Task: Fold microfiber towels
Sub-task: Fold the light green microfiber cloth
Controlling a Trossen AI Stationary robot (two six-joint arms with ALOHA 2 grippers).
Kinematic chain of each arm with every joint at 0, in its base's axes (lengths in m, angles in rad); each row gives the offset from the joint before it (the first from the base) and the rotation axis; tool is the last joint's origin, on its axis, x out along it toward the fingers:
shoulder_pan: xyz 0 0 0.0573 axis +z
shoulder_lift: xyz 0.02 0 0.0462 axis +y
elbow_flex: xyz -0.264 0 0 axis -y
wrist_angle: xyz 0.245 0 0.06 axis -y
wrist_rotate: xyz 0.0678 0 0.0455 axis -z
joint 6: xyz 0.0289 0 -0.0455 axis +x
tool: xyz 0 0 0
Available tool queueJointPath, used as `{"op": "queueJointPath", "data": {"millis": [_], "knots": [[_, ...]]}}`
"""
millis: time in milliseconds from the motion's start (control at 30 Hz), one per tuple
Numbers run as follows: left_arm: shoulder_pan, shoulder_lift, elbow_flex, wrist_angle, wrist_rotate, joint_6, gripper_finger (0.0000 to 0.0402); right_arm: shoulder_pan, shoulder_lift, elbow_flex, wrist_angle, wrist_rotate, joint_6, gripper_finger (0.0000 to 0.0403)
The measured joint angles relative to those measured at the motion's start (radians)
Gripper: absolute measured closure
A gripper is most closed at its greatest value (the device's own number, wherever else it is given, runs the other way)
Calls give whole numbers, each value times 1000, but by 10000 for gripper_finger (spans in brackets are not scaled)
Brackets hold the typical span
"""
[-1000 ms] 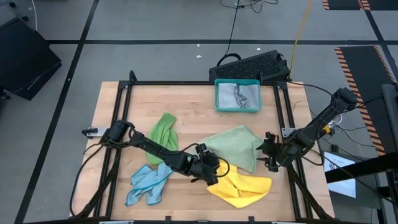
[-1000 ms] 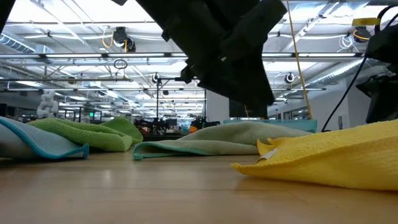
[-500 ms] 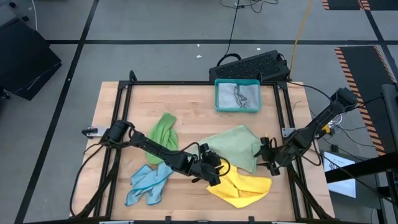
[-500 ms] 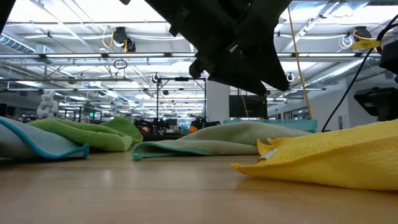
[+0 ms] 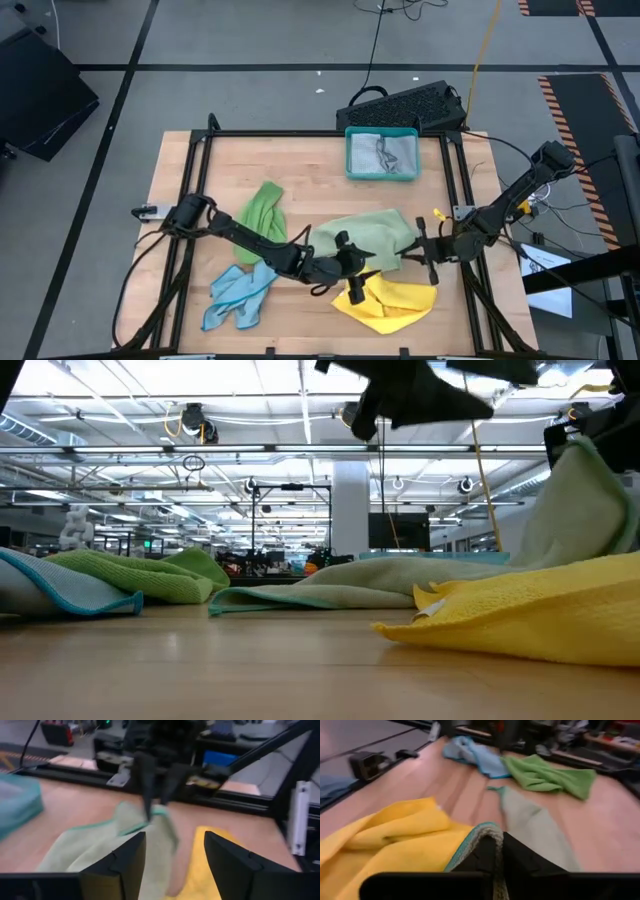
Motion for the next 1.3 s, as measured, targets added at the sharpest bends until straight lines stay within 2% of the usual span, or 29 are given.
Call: {"op": "queueJointPath", "data": {"millis": [167,367,700,1000,1300], "knots": [[-12,0,0,62,0,23,166,0,37,0,39,110,-3,399],[-2,0,0,77,0,13,134,0,93,0,134,193,-3,392],[9,0,0,77,29,-11,147,0,140,0,222,290,-27,390],[17,46,11,80,-7,4,149,0,140,0,250,296,-62,390],[15,168,181,74,-82,121,149,2,127,1,274,291,-88,390]]}}
